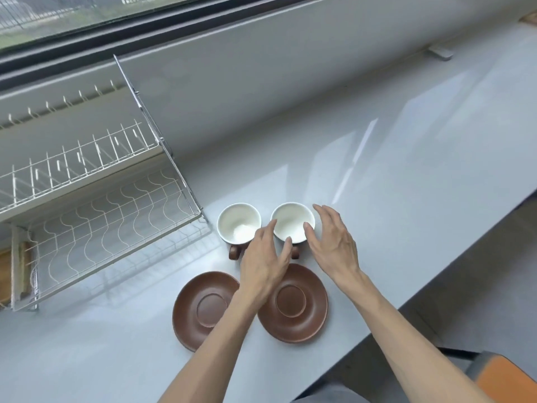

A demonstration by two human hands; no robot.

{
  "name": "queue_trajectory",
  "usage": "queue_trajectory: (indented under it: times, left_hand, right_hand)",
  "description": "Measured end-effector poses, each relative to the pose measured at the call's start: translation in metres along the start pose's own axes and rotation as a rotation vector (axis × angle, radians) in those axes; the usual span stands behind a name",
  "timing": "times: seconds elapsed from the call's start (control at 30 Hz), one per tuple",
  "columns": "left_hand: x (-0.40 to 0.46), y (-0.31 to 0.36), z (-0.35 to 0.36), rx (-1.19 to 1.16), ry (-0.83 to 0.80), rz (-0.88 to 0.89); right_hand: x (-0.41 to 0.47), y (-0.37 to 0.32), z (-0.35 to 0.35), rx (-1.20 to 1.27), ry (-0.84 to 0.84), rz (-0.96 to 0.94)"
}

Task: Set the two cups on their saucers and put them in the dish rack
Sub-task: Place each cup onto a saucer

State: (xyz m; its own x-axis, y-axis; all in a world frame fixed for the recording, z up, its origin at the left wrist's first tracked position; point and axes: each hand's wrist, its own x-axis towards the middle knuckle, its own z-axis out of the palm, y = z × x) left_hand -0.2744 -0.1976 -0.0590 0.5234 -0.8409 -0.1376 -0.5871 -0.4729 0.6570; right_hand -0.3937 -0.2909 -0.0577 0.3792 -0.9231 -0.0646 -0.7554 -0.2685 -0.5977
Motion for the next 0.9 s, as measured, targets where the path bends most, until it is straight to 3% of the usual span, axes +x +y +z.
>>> queue_trajectory:
  times: [0.27, 0.4, 0.53, 0.9]
  left_hand:
    - [0.025, 0.012, 0.001, -0.848, -0.165, -0.524]
    - [0.037, 0.010, -0.002, -0.975, -0.200, -0.613]
    - [0.037, 0.009, -0.003, -1.033, -0.218, -0.640]
    - [-0.003, 0.006, -0.023, -1.052, -0.183, -0.529]
  right_hand:
    - [0.029, 0.006, 0.014, 0.398, -0.253, 0.352]
    - [0.034, 0.007, 0.016, 0.577, -0.281, 0.436]
    - [0.034, 0.006, 0.014, 0.588, -0.261, 0.448]
    - [-0.008, -0.002, -0.004, 0.591, -0.193, 0.358]
